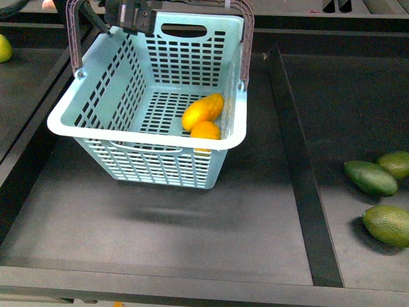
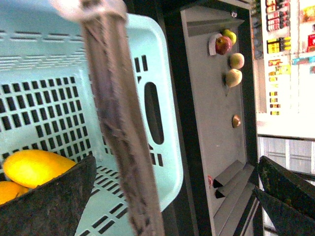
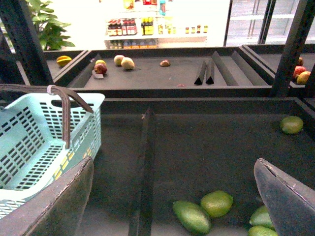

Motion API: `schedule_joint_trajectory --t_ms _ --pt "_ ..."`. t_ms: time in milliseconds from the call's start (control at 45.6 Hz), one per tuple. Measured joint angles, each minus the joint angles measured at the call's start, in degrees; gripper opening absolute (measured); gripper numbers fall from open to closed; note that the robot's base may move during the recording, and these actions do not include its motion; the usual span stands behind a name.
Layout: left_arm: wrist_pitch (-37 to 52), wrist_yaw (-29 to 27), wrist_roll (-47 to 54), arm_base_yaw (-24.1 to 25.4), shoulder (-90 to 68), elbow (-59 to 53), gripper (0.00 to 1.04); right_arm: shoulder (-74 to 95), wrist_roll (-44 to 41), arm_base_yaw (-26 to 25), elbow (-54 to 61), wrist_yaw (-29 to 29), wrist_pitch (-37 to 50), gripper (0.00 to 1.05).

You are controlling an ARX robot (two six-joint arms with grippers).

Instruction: Pick lemon and mango into basket

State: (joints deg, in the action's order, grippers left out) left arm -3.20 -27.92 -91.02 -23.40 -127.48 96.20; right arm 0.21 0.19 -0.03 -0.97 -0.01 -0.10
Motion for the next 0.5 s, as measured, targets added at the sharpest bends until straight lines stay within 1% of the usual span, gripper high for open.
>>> schedule_joint_trajectory --t_ms 88,175,373,395,439,482,504 --pt "-0.26 -2.21 -0.85 0.46 3.85 -5.33 0.98 0.0 0.0 0.0 0.0 0.0 0.0 0.96" --pt "-0.72 -3.3 -1.25 0.72 5.97 -8.2 0.98 0.0 0.0 0.0 0.0 0.0 0.0 0.96" --pt "-0.72 -3.43 -1.44 0.94 6.49 -8.5 0.98 0.0 0.0 0.0 0.0 0.0 0.0 0.96" --pt "2.47 -1.66 2.34 1.11 6.6 -9.9 0.96 0.0 0.0 0.0 0.0 -0.02 0.0 0.96" --pt "20.31 5.68 16.87 1.97 8.57 -17.92 0.85 0.0 0.0 0.0 0.0 0.0 0.0 0.96" --pt "38.66 9.42 36.35 3.17 11.34 -28.22 0.74 0.0 0.0 0.0 0.0 0.02 0.0 0.96" --pt "42.21 9.9 41.03 3.52 12.17 -30.56 0.71 0.0 0.0 0.0 0.0 0.02 0.0 0.96"
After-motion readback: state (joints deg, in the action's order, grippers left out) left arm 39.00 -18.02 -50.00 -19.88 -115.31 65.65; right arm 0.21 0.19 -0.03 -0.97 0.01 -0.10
